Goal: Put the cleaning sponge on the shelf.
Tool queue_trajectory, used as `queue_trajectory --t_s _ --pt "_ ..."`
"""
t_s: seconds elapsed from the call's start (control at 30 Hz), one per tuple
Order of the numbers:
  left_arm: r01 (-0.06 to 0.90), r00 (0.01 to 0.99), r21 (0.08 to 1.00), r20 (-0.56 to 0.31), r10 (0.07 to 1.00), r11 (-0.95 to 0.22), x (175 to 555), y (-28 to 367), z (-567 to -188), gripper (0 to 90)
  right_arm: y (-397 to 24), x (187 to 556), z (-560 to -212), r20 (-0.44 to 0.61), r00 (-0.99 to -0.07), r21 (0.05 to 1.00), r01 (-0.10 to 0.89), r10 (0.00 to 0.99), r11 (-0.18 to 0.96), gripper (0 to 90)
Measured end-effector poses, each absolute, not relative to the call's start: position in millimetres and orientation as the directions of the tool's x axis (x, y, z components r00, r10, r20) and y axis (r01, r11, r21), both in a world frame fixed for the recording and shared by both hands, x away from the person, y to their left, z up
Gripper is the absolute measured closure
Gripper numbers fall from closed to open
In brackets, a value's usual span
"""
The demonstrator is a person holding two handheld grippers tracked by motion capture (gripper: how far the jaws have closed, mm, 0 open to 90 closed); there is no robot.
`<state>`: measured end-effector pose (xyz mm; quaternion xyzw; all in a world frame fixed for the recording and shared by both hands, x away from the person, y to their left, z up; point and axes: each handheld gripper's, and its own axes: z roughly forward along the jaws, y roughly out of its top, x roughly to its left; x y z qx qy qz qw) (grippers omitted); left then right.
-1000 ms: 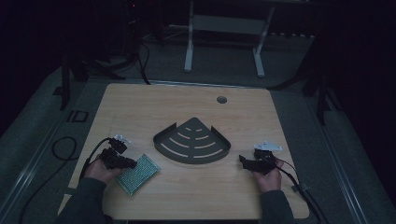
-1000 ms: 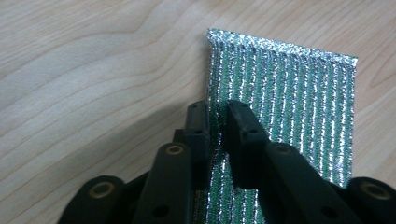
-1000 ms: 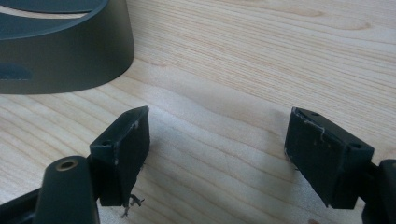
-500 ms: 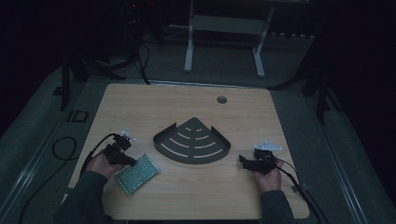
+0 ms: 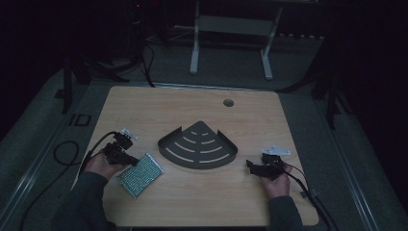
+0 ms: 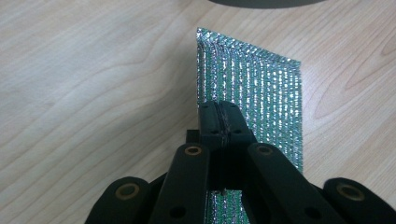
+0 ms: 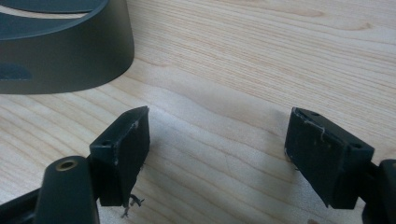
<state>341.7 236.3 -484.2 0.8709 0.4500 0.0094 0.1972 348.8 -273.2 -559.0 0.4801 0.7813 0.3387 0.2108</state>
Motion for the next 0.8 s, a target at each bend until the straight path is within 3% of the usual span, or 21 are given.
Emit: queue_trajectory --t_s 0.8 --pt "0.749 0.605 0.411 -0.104 0.789 -0.520 358.2 230.5 -443.7 90.0 -273.2 348.9 -559.0 -0.004 -0.450 0.732 0.607 0.893 0.309 21.7"
